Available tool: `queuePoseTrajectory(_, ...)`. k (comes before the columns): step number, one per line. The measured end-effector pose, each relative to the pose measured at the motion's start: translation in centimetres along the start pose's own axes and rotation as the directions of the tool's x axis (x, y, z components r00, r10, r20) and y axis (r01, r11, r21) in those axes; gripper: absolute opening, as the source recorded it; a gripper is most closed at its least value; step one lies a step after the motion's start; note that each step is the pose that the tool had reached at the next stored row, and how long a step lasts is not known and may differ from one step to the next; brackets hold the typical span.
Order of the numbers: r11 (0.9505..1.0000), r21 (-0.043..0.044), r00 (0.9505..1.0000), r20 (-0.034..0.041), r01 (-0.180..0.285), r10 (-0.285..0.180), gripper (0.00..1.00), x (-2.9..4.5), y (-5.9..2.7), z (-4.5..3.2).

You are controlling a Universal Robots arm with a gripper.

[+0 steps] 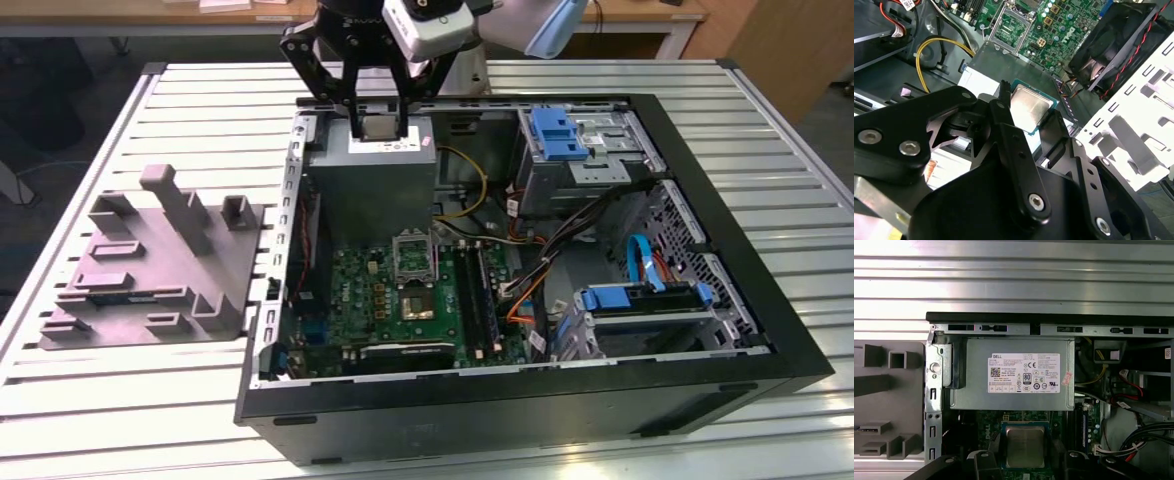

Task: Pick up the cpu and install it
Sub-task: 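Place the cpu into insertion slot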

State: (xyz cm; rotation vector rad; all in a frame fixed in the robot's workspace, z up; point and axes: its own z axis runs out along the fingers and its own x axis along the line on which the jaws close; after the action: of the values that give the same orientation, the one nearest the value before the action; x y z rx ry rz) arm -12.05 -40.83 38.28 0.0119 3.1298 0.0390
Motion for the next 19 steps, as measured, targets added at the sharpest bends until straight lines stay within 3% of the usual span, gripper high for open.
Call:
queuePoseTrajectory(7,1.0,0.0,1.0,0.0,-0.001,0.001,0.47,-0.04,-0.31,0.06)
queuePoseTrajectory(19,1.0,0.0,1.0,-0.0005,-0.002,0.002,0.47,-0.76,-0.57,0.17)
